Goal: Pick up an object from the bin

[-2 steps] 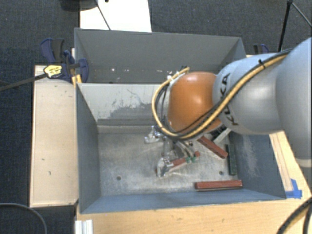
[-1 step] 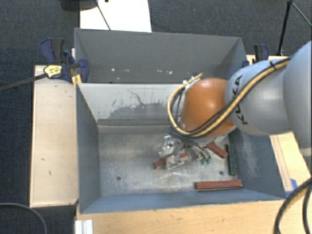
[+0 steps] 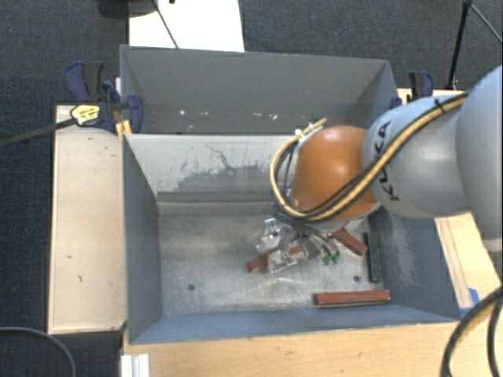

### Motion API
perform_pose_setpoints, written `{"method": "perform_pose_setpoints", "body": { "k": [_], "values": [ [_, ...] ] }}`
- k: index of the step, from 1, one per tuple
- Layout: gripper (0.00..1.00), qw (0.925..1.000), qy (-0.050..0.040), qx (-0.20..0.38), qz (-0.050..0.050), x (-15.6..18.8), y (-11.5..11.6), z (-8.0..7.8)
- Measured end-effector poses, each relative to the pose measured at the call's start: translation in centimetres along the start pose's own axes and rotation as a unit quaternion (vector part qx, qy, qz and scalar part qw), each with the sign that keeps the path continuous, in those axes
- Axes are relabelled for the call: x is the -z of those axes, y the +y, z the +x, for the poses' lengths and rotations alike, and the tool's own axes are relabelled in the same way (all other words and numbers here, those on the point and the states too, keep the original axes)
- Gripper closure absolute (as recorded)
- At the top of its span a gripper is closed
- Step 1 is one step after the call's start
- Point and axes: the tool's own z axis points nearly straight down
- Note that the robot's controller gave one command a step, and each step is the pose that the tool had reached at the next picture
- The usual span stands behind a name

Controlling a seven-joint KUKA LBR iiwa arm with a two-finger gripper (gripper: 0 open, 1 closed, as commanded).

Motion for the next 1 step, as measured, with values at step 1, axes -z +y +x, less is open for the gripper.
{"method": "perform_pose_setpoints", "body": {
  "k": [1],
  "values": [
    [1.00,0.9989,-0.0037,0.046,0.001,16.17,1.54,-0.38]
  ]
}}
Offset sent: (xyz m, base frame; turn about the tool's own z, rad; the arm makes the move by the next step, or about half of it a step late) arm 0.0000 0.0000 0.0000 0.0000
